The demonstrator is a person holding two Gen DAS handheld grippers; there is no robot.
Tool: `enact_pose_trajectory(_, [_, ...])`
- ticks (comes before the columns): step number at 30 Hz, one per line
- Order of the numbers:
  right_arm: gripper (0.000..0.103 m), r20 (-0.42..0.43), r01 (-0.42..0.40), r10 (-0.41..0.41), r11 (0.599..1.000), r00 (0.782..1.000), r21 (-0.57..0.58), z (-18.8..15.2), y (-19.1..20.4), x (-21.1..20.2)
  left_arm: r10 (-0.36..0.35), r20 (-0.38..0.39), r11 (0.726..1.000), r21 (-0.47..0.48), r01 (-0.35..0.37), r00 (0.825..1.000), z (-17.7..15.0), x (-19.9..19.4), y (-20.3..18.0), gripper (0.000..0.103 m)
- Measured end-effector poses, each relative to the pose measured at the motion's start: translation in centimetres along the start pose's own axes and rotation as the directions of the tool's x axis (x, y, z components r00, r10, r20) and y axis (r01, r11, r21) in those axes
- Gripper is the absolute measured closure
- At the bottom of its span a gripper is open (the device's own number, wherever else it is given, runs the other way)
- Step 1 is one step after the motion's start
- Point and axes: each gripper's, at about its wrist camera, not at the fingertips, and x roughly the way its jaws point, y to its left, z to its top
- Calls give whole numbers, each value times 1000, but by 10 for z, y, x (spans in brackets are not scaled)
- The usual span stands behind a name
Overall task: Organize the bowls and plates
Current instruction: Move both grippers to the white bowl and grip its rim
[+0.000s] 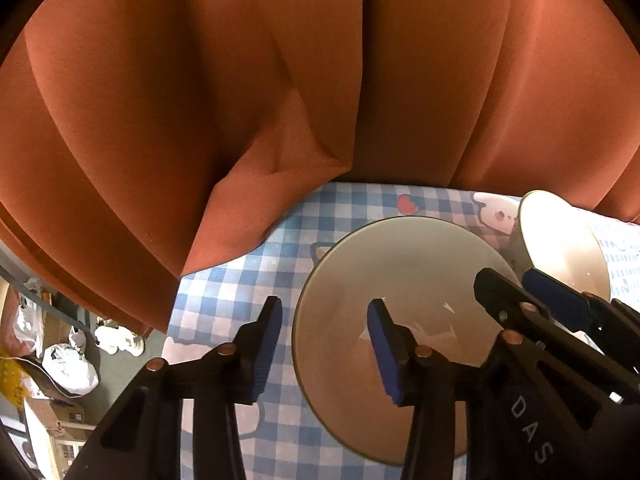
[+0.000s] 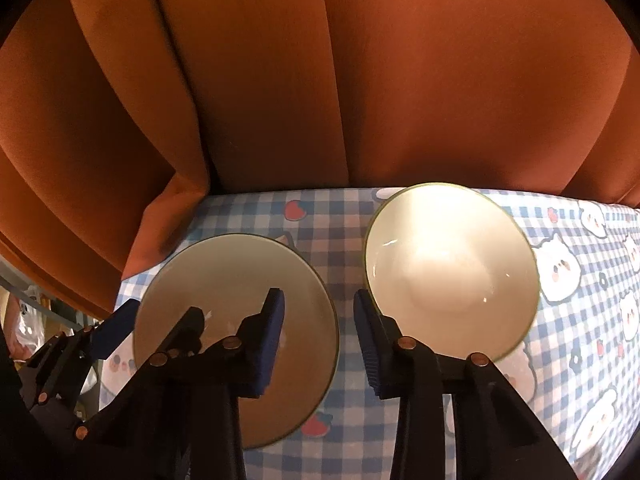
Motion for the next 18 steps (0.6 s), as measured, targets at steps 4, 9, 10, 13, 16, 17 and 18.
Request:
enact_pose_trajectory(4, [80, -25, 0, 0, 1000, 1000, -2, 2, -3, 13, 2, -22, 1000, -8, -3, 1000, -1, 7, 1, 74])
enact_pose_trajectory(9, [81, -27, -9, 9, 1000, 1000, -11, 2, -1, 18, 35, -27, 999, -3, -35, 999, -1, 7, 1, 83])
enact_pose_trajectory(10, [81, -28, -9, 8, 1000, 1000, -14, 2, -1, 18, 35, -32, 999, -5, -35, 999, -1, 7, 1, 83])
enact_pose_trajectory(13, [81, -34, -11, 10, 1000, 999, -22, 3, -1, 18, 37, -43, 999, -13, -38, 998, -1, 7, 1, 83])
enact_pose_trajectory(16, [81, -38, -7, 6, 1000, 999, -26, 3, -1, 17, 30, -51, 999, -16, -31, 998, -2, 6, 1, 83])
enact_pose_trajectory(17, [81, -40, -6, 5, 1000, 999, -28, 2, -1, 17, 29, -58, 999, -20, -30, 998, -3, 6, 2, 83])
enact_pose_trajectory(18, [81, -41, -7, 6, 1000, 999, -28, 2, 0, 17, 27, -67, 999, -25, -29, 997, -4, 5, 2, 83])
